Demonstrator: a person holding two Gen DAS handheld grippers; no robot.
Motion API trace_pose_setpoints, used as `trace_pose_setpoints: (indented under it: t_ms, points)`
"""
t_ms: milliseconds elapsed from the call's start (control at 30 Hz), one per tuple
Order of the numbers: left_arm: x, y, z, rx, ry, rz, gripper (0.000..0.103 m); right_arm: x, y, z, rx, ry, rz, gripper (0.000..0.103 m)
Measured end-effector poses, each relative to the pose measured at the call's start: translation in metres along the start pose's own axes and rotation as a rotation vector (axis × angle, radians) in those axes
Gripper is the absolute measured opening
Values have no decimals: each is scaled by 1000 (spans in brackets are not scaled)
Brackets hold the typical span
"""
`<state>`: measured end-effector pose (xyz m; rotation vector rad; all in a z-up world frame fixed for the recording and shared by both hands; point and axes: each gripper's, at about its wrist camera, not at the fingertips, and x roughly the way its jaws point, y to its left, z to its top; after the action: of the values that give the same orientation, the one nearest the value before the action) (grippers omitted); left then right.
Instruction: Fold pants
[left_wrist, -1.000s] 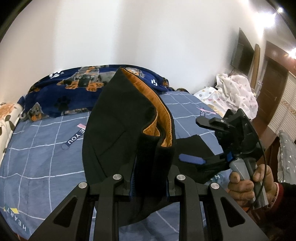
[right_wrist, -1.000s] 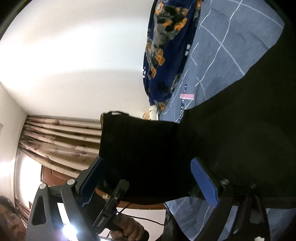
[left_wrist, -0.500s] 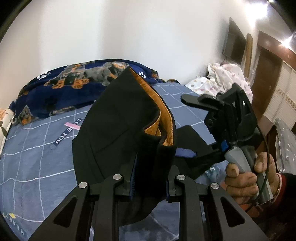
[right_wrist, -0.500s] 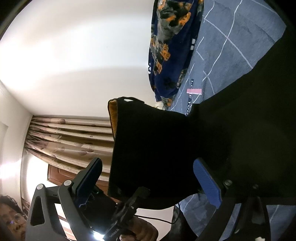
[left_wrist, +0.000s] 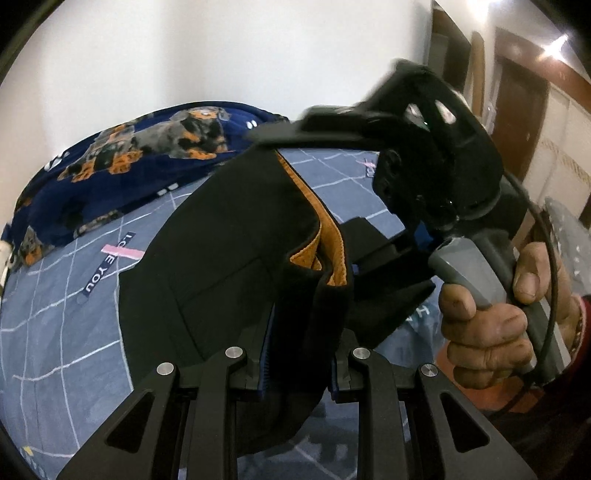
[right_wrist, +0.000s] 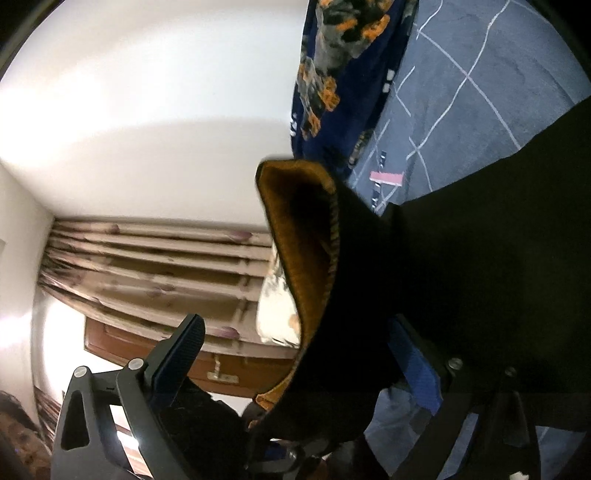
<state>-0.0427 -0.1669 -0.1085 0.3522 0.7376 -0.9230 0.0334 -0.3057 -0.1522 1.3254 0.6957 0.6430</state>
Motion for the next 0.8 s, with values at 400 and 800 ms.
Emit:
trace_pose_setpoints:
  t_ms: [400,800]
  points:
    - [16,-17,-5,129,8,58,38,-11,-19,0,-24,-12,-181,26]
    - [-31,14,-1,32,-140,74,78,-48,-12,11,-57,-88,-194,16]
